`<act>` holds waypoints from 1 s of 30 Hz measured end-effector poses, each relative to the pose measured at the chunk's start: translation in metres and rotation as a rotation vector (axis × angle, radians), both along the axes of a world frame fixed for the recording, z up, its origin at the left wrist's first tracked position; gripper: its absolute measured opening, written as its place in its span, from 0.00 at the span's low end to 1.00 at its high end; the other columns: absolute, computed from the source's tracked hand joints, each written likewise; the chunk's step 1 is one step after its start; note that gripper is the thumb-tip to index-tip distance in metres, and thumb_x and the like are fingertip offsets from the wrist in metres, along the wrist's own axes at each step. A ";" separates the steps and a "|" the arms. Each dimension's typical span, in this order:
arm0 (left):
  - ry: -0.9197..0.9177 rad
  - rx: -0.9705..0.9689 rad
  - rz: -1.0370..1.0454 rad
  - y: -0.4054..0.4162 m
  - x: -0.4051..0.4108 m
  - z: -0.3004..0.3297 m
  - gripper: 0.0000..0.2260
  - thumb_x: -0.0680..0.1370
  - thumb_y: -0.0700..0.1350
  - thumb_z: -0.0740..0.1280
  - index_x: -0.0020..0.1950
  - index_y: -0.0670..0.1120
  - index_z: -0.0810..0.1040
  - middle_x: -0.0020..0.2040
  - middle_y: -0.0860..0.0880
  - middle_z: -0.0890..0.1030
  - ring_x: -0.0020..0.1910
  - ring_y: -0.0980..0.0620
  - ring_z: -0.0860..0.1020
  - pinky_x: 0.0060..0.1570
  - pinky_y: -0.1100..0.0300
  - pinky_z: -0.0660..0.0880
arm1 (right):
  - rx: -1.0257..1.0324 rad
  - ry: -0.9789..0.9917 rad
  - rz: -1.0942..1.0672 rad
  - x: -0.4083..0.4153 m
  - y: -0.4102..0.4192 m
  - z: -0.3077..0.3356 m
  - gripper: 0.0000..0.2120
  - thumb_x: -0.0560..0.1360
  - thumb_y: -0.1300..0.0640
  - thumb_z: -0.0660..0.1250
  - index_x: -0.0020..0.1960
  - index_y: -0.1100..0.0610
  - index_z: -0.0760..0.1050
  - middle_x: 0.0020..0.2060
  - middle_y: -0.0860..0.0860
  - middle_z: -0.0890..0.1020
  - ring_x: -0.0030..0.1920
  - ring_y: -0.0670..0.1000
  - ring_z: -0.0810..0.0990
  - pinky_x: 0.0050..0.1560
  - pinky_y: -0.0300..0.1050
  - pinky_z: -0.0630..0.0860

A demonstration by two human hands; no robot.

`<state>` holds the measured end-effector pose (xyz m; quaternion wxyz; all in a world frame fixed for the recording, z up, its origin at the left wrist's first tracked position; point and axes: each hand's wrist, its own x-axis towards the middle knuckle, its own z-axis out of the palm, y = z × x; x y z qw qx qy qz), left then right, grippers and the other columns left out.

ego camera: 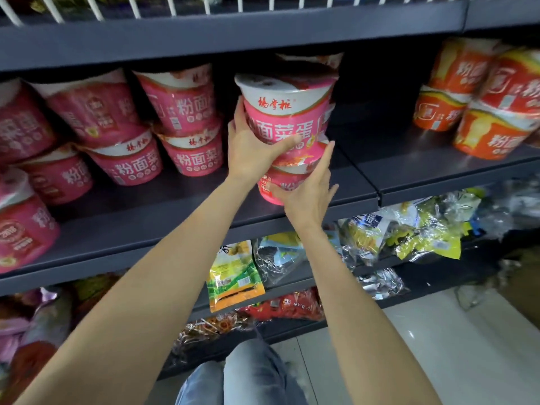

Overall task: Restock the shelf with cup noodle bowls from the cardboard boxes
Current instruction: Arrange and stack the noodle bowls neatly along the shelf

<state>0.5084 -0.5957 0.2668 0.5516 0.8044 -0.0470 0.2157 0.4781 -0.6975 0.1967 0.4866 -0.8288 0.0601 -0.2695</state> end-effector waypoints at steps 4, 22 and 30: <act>-0.004 -0.002 -0.034 -0.058 0.009 0.006 0.56 0.59 0.56 0.82 0.78 0.46 0.53 0.71 0.43 0.64 0.70 0.46 0.66 0.67 0.53 0.67 | -0.044 0.039 -0.288 0.012 -0.029 -0.002 0.64 0.58 0.41 0.80 0.78 0.56 0.40 0.69 0.59 0.66 0.71 0.59 0.64 0.72 0.67 0.52; 0.044 -0.103 -0.290 -0.066 0.030 0.006 0.49 0.65 0.44 0.80 0.77 0.46 0.53 0.60 0.56 0.74 0.56 0.64 0.75 0.59 0.62 0.76 | 0.119 0.037 0.096 0.031 -0.088 -0.008 0.64 0.59 0.43 0.80 0.77 0.47 0.36 0.74 0.51 0.61 0.75 0.53 0.59 0.74 0.64 0.46; -0.090 -0.119 -0.037 -0.084 0.018 0.000 0.57 0.56 0.62 0.79 0.76 0.45 0.55 0.69 0.46 0.67 0.69 0.48 0.69 0.66 0.46 0.72 | 0.054 -0.001 -0.084 0.034 -0.073 -0.009 0.63 0.61 0.43 0.79 0.77 0.53 0.35 0.75 0.55 0.59 0.75 0.53 0.57 0.73 0.65 0.40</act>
